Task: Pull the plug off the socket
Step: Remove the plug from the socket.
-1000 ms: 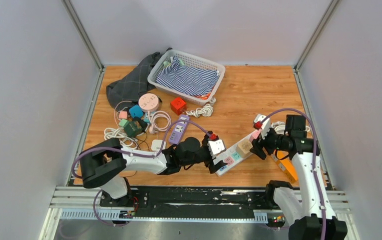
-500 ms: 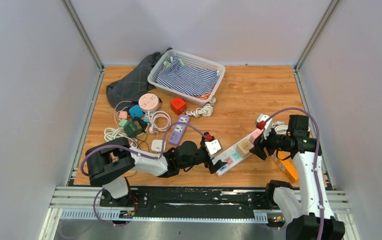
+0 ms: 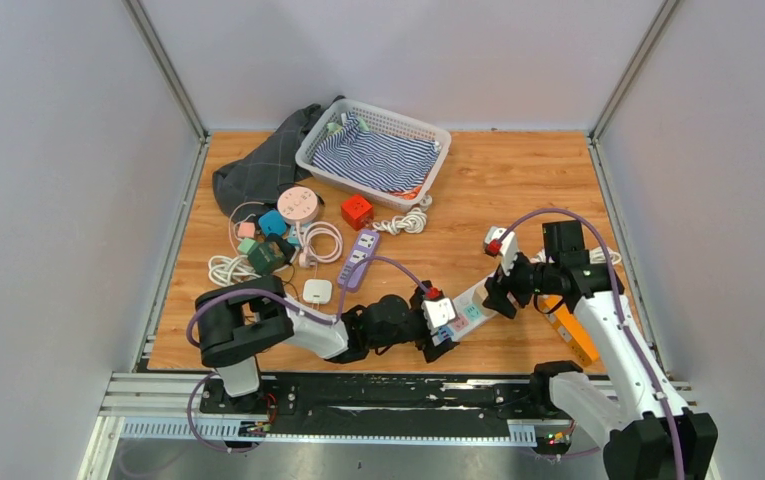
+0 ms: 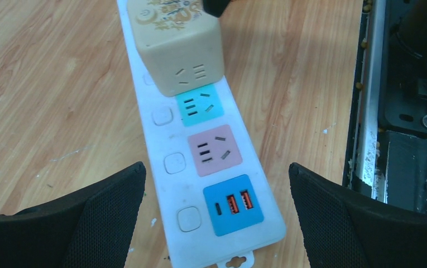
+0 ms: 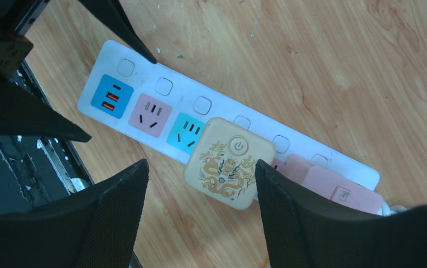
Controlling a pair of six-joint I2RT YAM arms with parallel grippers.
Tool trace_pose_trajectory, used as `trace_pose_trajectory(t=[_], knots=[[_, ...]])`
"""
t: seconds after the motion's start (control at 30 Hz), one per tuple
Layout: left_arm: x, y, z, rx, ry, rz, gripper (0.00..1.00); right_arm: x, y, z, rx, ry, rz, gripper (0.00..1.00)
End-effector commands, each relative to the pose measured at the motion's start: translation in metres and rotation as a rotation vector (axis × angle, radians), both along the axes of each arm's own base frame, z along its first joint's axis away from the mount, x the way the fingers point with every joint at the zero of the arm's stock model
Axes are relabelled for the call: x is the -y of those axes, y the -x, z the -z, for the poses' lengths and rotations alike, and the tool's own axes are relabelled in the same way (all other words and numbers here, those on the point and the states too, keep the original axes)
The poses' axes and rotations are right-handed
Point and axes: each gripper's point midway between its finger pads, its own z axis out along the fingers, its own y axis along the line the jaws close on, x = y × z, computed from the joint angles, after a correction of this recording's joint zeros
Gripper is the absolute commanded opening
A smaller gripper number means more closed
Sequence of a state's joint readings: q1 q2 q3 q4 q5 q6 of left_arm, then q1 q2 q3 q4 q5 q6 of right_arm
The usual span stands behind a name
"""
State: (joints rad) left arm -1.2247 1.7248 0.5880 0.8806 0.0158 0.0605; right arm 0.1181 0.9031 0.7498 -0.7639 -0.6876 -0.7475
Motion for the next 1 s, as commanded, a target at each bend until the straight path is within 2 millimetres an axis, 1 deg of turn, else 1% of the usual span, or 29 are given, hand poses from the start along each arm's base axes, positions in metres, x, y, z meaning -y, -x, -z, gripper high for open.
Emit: trace_pose_trajectory(t=[0.0,0.07,0.1,0.23,0.33,0.4,0.43,0.53,0.7,0.9,0.97], knots=[[0.009,-0.003,-0.003,0.073,-0.003,-0.026,1.0,-0.004,0.001,0.006,-0.028,0.0,0.035,0.72],[0.008,-0.006,-0.002,0.071,-0.006,-0.044,1.0,-0.007,0.003,0.007,-0.026,-0.004,0.029,0.74],[0.008,-0.008,-0.001,0.07,-0.008,-0.057,1.0,-0.008,0.002,0.005,-0.018,-0.01,0.035,0.76],[0.008,-0.016,0.005,0.055,-0.032,-0.113,1.0,-0.008,0.001,0.001,0.0,-0.029,0.057,0.79],[0.012,-0.016,0.01,0.038,-0.052,-0.111,1.0,-0.008,-0.002,-0.003,0.007,-0.041,0.089,0.82],[0.013,-0.016,0.012,0.032,-0.059,-0.114,1.0,-0.009,-0.003,-0.008,0.002,-0.052,0.096,0.95],[0.012,-0.016,0.013,0.029,-0.06,-0.116,1.0,-0.009,-0.003,-0.011,-0.01,-0.051,0.098,0.99],[0.012,-0.019,0.017,0.012,-0.071,-0.141,1.0,-0.01,-0.003,-0.015,-0.046,-0.044,0.087,1.0],[0.015,-0.026,0.027,-0.014,-0.127,-0.187,1.0,-0.006,-0.006,-0.005,-0.105,-0.008,0.117,1.0],[0.015,-0.024,0.033,-0.028,-0.137,-0.186,1.0,0.001,-0.01,0.002,-0.111,0.024,0.154,1.0],[0.016,-0.027,0.037,-0.027,-0.15,-0.197,1.0,0.003,-0.01,0.005,-0.114,0.034,0.164,1.0]])
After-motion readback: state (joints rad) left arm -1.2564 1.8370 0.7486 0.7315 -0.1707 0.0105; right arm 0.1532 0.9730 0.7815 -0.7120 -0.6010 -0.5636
